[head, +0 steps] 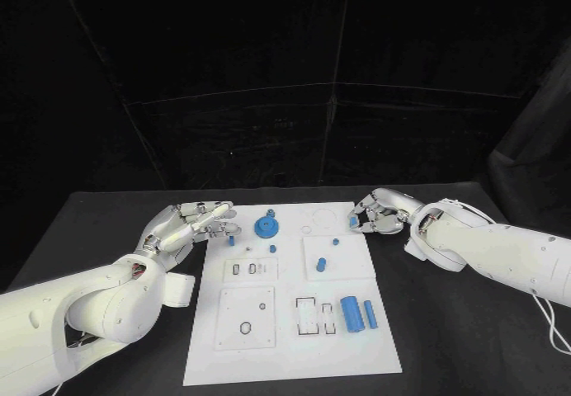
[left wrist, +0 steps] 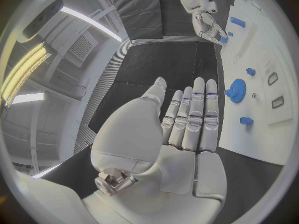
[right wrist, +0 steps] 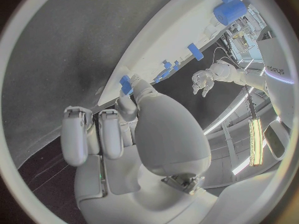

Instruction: Assemble the parts on the task board

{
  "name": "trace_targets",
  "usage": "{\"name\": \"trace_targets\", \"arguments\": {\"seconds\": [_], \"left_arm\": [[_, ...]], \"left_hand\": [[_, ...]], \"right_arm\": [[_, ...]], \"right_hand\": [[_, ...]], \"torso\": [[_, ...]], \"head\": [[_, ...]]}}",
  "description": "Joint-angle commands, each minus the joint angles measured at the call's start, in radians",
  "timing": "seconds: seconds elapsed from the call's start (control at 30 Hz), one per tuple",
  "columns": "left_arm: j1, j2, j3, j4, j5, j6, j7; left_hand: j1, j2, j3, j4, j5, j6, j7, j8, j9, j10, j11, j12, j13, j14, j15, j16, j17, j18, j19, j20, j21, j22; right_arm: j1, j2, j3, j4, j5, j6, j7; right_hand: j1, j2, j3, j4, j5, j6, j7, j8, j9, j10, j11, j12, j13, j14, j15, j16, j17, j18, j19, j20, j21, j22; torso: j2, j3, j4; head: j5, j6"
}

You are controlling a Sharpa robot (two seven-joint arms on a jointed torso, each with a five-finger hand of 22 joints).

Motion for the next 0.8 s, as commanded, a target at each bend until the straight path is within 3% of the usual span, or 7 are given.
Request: {"name": "trace_targets", "arguments": {"seconds": [0.03, 0.23, 0.37, 0.5, 0.8], "left_arm": [[0.001, 0.000, 0.001, 0.001, -0.006, 0.012, 0.002], [0.001, 0.000, 0.001, 0.001, -0.006, 0.012, 0.001], [0.001, -0.001, 0.001, 0.001, -0.006, 0.012, 0.000], [0.001, -0.003, 0.001, 0.002, -0.006, 0.012, 0.000], [0.001, -0.007, 0.001, 0.005, -0.006, 0.011, 0.001]], "left_hand": [[0.001, 0.009, 0.002, -0.009, 0.002, 0.005, 0.002, -0.006, 0.000, 0.004, 0.000, -0.005, 0.000, 0.003, 0.000, -0.004, 0.002, 0.015, 0.009, -0.001, -0.003, -0.002], [0.001, 0.009, 0.002, -0.009, 0.002, 0.005, 0.002, -0.006, 0.000, 0.004, 0.000, -0.005, 0.000, 0.003, 0.000, -0.004, 0.002, 0.015, 0.009, -0.001, -0.003, -0.002], [0.001, 0.009, 0.002, -0.009, 0.002, 0.005, 0.002, -0.006, 0.000, 0.004, 0.000, -0.005, 0.000, 0.003, 0.000, -0.004, 0.002, 0.015, 0.009, -0.001, -0.003, -0.002], [0.001, 0.009, 0.002, -0.009, 0.002, 0.005, 0.002, -0.006, 0.000, 0.004, 0.000, -0.005, 0.000, 0.003, 0.000, -0.004, 0.002, 0.015, 0.009, -0.001, -0.003, -0.002], [0.001, 0.009, 0.002, -0.009, 0.002, 0.005, 0.002, -0.006, 0.000, 0.004, 0.000, -0.005, 0.000, 0.003, 0.000, -0.004, 0.002, 0.015, 0.009, -0.001, -0.003, -0.002]], "right_arm": [[0.002, 0.001, 0.000, 0.001, 0.005, 0.010, 0.014], [0.002, 0.002, 0.000, 0.002, 0.007, -0.002, 0.016], [0.002, 0.002, 0.001, 0.007, 0.008, -0.040, 0.013], [0.002, -0.005, 0.001, 0.031, 0.009, -0.091, 0.000], [0.011, -0.038, 0.002, 0.193, 0.023, -0.158, -0.123]], "right_hand": [[0.004, 0.020, 0.014, -0.003, -0.012, 0.018, -0.004, 0.010, 0.002, 0.006, -0.009, 0.008, 0.005, 0.062, -0.010, 0.002, 0.062, 0.000, 0.002, -0.007, 0.004, 0.099], [0.016, 0.040, 0.042, -0.017, -0.024, 0.050, -0.015, 0.021, 0.005, 0.014, -0.018, 0.018, 0.015, 0.064, -0.017, 0.006, 0.072, -0.002, 0.010, -0.013, 0.009, 0.110], [0.028, 0.059, 0.075, -0.033, -0.054, 0.066, -0.021, 0.024, 0.005, 0.018, -0.024, 0.021, 0.019, 0.066, -0.023, 0.009, 0.078, -0.004, 0.016, -0.020, 0.012, 0.119], [0.019, 0.057, 0.080, -0.033, -0.054, 0.068, -0.021, 0.024, 0.005, 0.021, -0.024, 0.023, 0.022, 0.067, -0.023, 0.011, 0.083, -0.005, 0.020, -0.021, 0.015, 0.124], [-0.003, 0.050, 0.092, -0.033, -0.034, 0.069, -0.021, 0.020, 0.002, 0.024, -0.024, 0.022, 0.022, 0.067, -0.024, 0.012, 0.085, -0.006, 0.023, -0.022, 0.017, 0.128]], "torso": [[0.000, 0.0001, -0.0009], [0.000, -0.0001, 0.0001], [0.000, -0.0002, 0.0002], [-0.001, -0.0005, -0.0003], [-0.003, -0.0036, 0.0005]], "head": [[-0.001, -0.002], [-0.001, -0.004], [-0.001, -0.006], [0.000, -0.007], [0.004, -0.009]]}}
